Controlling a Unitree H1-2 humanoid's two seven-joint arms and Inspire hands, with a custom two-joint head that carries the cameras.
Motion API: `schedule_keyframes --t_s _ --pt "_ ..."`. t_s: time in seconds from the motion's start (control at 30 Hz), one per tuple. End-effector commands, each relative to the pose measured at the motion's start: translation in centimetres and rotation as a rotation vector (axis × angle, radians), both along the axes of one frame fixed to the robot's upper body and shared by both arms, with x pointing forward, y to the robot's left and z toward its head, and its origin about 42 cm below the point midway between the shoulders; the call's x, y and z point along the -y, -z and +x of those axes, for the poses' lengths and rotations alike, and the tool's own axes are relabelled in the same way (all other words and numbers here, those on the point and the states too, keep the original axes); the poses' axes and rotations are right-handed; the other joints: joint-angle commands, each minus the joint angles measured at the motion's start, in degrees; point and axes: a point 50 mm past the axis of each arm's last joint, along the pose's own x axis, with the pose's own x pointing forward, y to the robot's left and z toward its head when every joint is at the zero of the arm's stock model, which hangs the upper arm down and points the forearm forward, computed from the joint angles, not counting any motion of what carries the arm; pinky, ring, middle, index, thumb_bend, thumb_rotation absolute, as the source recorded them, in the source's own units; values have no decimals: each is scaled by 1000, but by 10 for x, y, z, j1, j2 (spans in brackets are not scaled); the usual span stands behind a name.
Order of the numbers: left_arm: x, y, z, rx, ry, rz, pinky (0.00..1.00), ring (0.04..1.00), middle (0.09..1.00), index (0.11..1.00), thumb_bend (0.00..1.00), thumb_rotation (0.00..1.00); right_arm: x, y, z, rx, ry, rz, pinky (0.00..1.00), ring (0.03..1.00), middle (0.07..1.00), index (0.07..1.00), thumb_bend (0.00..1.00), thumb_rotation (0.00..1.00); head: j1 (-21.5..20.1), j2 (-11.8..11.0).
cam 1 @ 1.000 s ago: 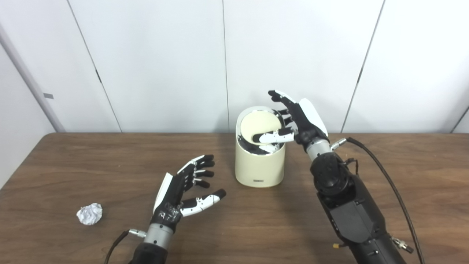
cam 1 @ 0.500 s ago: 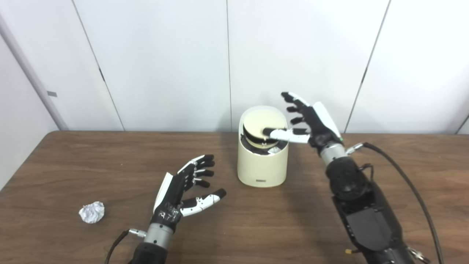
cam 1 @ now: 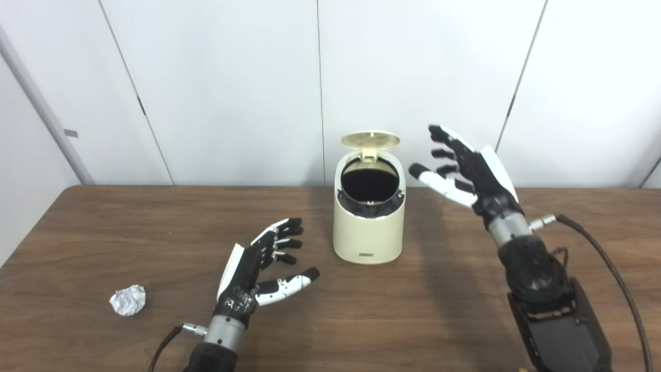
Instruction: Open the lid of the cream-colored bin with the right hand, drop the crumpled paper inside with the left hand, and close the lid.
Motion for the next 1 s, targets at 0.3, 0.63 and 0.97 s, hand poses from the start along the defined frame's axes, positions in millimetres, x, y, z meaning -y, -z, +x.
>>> schedule_keyframes --t_s 0.3,0.63,0.97 --pt "1 -21 6 85 6 10 609 736 808 833 688 157 29 34 -38 23 -79 7 617 759 864 881 749 404 14 4" --pt "-14 -30 -8 97 -49 54 647 726 800 828 689 164 48 49 -50 -26 -101 20 645 826 916 917 741 323 147 -9" --pt "1 -24 -14 78 -64 50 596 728 806 831 716 160 55 46 -53 -44 -103 -8 641 824 933 937 654 157 277 -41"
